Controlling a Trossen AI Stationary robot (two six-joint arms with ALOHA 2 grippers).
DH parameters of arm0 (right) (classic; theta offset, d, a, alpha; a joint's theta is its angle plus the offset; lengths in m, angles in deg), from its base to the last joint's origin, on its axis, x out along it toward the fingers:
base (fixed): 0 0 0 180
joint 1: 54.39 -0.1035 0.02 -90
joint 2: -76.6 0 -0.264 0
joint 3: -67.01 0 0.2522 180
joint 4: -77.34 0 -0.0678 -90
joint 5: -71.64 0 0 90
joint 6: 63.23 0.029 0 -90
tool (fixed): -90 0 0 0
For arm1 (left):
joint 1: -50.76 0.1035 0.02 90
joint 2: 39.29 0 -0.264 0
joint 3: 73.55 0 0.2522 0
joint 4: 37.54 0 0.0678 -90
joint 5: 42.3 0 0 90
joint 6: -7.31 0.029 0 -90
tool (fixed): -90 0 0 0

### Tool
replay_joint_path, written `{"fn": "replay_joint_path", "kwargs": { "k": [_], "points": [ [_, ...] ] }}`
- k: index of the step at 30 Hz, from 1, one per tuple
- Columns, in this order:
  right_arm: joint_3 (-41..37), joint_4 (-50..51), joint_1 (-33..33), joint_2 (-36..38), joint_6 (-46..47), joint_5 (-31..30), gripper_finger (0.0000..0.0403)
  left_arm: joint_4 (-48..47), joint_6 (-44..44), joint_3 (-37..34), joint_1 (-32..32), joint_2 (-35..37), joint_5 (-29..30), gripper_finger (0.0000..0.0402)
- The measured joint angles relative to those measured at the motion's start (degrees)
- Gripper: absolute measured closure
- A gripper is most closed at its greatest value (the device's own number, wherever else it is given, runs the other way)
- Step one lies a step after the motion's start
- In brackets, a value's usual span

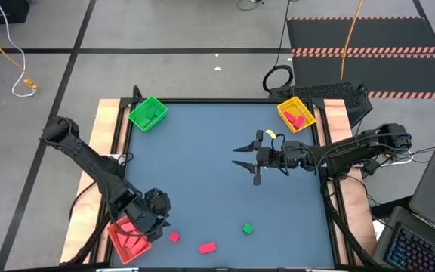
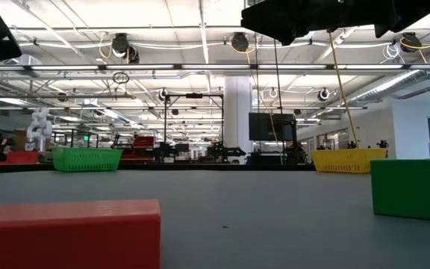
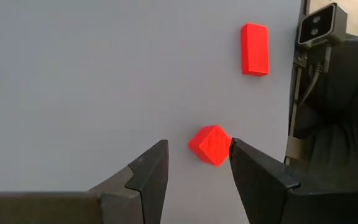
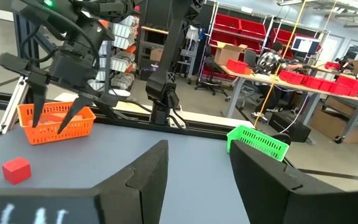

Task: Sort & place blocks by color
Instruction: Put the red block into the yellow bin

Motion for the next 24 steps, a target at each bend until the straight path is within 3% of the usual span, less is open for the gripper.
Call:
{"fn": "replay_joint_path", "kwargs": {
  "k": [11,16,24],
  "points": [
    [0.00,0.17,-0.01,0.00,0.00,0.00,0.0234,8.83,3.19,0.04,-1.77,-4.12,-2.98,0.0214],
    [0.00,0.16,0.00,0.00,0.00,0.00,0.0234,13.49,7.61,0.04,-3.04,-6.62,-5.55,0.0160],
    [0.00,0.20,0.01,0.00,0.00,0.00,0.0234,13.00,17.01,0.02,-3.73,-10.77,-2.79,0.0047]
  ]
}}
